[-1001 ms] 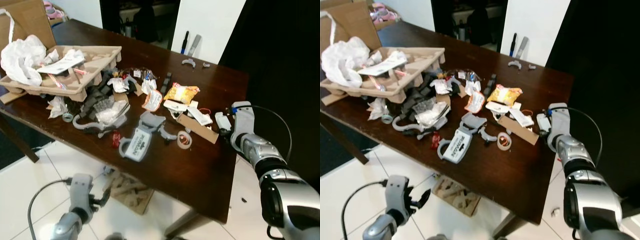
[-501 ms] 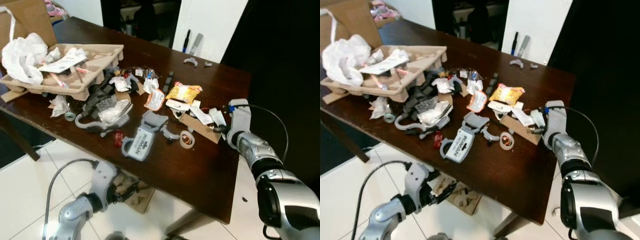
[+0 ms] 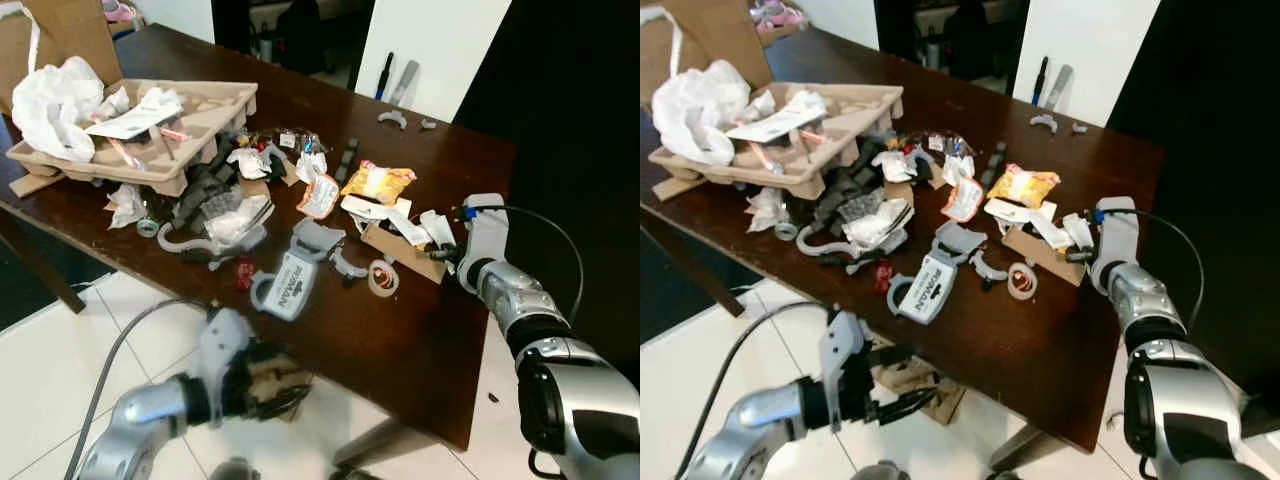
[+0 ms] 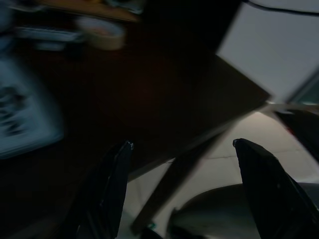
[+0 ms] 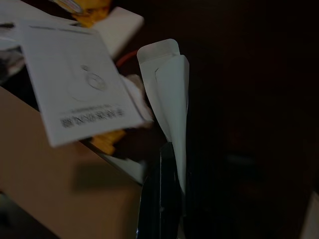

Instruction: Picking trash to rubbish bin

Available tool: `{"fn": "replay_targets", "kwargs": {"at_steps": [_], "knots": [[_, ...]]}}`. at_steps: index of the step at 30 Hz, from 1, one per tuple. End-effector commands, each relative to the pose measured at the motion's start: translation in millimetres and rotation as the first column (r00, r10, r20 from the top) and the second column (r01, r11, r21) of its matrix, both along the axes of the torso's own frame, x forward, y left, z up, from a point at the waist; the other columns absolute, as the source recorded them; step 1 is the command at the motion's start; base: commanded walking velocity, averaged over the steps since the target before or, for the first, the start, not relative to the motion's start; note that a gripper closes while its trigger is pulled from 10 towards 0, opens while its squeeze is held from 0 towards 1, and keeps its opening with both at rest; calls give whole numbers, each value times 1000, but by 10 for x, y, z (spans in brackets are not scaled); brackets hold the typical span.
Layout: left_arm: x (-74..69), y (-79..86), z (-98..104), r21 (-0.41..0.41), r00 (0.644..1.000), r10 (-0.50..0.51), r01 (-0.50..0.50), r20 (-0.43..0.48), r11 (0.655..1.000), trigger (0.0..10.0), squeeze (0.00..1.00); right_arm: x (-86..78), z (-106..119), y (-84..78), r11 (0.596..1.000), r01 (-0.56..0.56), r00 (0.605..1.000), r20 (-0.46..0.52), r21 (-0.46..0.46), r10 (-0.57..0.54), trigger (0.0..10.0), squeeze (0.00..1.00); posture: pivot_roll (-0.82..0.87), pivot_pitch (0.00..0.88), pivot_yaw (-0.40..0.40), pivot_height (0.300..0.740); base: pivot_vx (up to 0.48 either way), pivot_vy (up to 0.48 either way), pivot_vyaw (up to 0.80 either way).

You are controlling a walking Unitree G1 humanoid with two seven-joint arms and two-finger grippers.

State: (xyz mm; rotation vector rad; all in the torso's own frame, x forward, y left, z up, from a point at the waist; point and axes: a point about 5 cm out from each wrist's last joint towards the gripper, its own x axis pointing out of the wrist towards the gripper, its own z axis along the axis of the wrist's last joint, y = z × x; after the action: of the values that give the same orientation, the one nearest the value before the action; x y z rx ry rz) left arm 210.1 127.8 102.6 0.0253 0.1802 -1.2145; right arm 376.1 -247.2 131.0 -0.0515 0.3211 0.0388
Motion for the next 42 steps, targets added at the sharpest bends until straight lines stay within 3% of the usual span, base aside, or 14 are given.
{"fn": "replay_targets", "kwargs": {"at_steps": [1, 6, 9, 10, 12, 14, 16, 17, 18, 19, 20, 24, 29, 42], "knots": [[-137, 11, -43, 43, 994, -76, 80, -80, 996, 10000, 0, -70, -120, -60, 1000, 15, 999, -48, 4, -15, 0, 0, 215, 139, -77, 740, 0, 0, 0], [-79, 28, 122, 22, 999, -42, 43, -21, 999, 10000, 0, -63, -103, -64, 1000, 14, 999, -42, 4, -14, 0, 0, 216, 138, -81, 740, 0, 0, 0], [55, 74, 227, 34, 997, 45, -47, 62, 998, 10000, 0, -52, -79, -65, 1000, 18, 999, -28, 3, -18, 0, 0, 219, 136, -83, 740, 0, 0, 0], [182, 129, 280, 64, 981, 132, -142, 140, 988, 10000, 0, -42, -58, -63, 1000, 20, 1000, -14, 9, -20, 0, 0, 222, 136, -82, 740, 0, 0, 0], [182, 129, 280, 64, 981, 132, -142, 140, 988, 10000, 0, -42, -58, -63, 1000, 20, 1000, -14, 9, -20, 0, 0, 222, 136, -82, 740, 0, 0, 0], [393, 226, 372, 54, 931, 291, -309, 219, 950, 10000, 0, -22, -17, -51, 1000, 19, 1000, 13, 15, -20, 0, 0, 223, 140, -82, 740, 0, 0, 0], [393, 226, 372, 54, 931, 291, -309, 219, 950, 10000, 0, -22, -17, -51, 1000, 19, 1000, 13, 15, -20, 0, 0, 223, 140, -82, 740, 0, 0, 0], [483, 269, 374, 51, 905, 363, -383, 222, 922, 10000, 0, -14, 1, -44, 1000, 16, 1000, 24, 17, -16, 0, 0, 220, 146, -81, 740, 0, 0, 0], [540, 292, 349, 56, 890, 412, -430, 196, 901, 10000, 0, -11, 8, -36, 1000, 5, 1000, 27, 10, -5, 3569, 0, 216, 158, -82, 740, 0, 0, 0], [540, 292, 349, 56, 890, 412, -430, 196, 901, 10000, 0, -11, 8, -36, 1000, 5, 1000, 27, 10, -5, 3569, 0, 216, 158, -82, 740, 0, 0, 0], [594, 303, 313, 76, 877, 446, -464, 178, 882, 10000, 0, -11, 7, -21, 1000, -10, 1000, 28, 4, 10, 10000, 0, 211, 168, -84, 740, 0, 0, 0], [736, 295, 295, 71, 846, 518, -528, 125, 846, 10000, 0, -30, -17, -8, 999, -47, 999, 24, -2, 47, 10000, 0, 193, 208, -85, 740, 0, 0, 0], [895, 282, 337, 43, 826, 554, -560, 101, 827, 10000, 0, -67, -48, -51, 999, -49, 999, 20, -12, 49, 10000, 0, 174, 238, -83, 740, 0, 0, 0], [1131, 229, 514, 38, 839, 541, -544, 59, 838, 10000, 0, -114, -18, -162, 999, -36, 999, 31, -38, 37, 10000, 0, 125, 284, -78, 740, 0, 0, 0]]}}
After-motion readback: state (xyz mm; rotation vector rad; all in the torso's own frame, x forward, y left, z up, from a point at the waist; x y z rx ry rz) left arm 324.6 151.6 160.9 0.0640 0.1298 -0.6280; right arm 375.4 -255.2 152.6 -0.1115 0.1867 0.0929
